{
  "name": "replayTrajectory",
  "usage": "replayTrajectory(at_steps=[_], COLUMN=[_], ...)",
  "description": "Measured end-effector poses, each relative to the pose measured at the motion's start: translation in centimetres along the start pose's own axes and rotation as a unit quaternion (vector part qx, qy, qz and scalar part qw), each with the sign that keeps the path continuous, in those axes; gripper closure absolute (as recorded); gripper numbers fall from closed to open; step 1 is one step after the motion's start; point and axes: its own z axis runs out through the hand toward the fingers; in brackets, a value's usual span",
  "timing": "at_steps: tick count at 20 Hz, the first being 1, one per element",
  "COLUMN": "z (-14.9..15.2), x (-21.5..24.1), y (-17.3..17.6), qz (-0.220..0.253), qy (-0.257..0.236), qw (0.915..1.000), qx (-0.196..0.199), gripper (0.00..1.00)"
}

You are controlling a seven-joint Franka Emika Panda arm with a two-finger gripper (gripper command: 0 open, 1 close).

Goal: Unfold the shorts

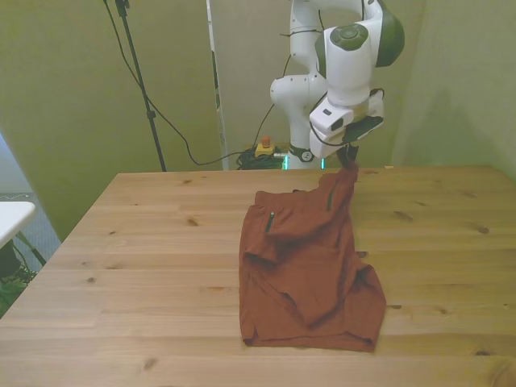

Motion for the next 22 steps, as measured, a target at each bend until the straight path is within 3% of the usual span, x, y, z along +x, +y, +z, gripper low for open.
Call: replayTrajectory(at_steps=[7,11,15,18,22], z=[-1.0,-6.5,-10.9,-11.1,-11.7], x=[0.5,2.7,8.7,15.1,21.1], y=[-0.9,1.1,7.5,10.9,12.6], qz=[0.014,0.082,0.169,0.239,0.333], qy=[0.025,0.094,0.168,0.201,0.214], qw=[0.9995,0.9914,0.9687,0.9464,0.9134], qx=[0.015,0.040,0.069,0.083,0.094], gripper=[0.00,0.00,0.00,0.00,0.00])
